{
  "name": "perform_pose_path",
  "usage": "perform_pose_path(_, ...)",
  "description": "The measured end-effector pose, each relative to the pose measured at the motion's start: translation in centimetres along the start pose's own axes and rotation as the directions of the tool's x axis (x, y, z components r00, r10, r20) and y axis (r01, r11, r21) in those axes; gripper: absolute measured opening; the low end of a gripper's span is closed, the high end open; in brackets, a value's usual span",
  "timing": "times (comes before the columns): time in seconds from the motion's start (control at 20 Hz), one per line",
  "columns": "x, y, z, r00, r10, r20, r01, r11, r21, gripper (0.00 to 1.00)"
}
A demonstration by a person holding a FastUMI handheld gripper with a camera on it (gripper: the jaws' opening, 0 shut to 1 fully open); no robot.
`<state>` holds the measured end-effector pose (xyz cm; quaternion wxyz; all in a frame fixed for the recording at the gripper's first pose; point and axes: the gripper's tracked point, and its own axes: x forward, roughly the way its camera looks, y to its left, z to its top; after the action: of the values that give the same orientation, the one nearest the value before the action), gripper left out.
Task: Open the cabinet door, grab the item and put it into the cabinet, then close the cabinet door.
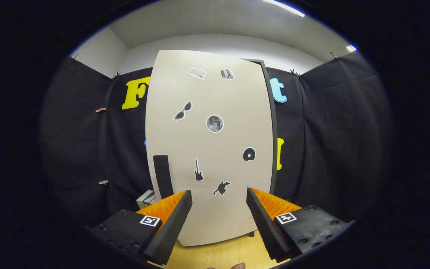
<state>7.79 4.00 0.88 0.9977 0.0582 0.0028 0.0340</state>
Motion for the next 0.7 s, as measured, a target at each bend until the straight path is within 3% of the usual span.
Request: perform_pose_path(0.7, -0.6, 0.6, -0.1, 1.000, 0.029, -0.004, -0.029, 1.000, 0.000, 0.96)
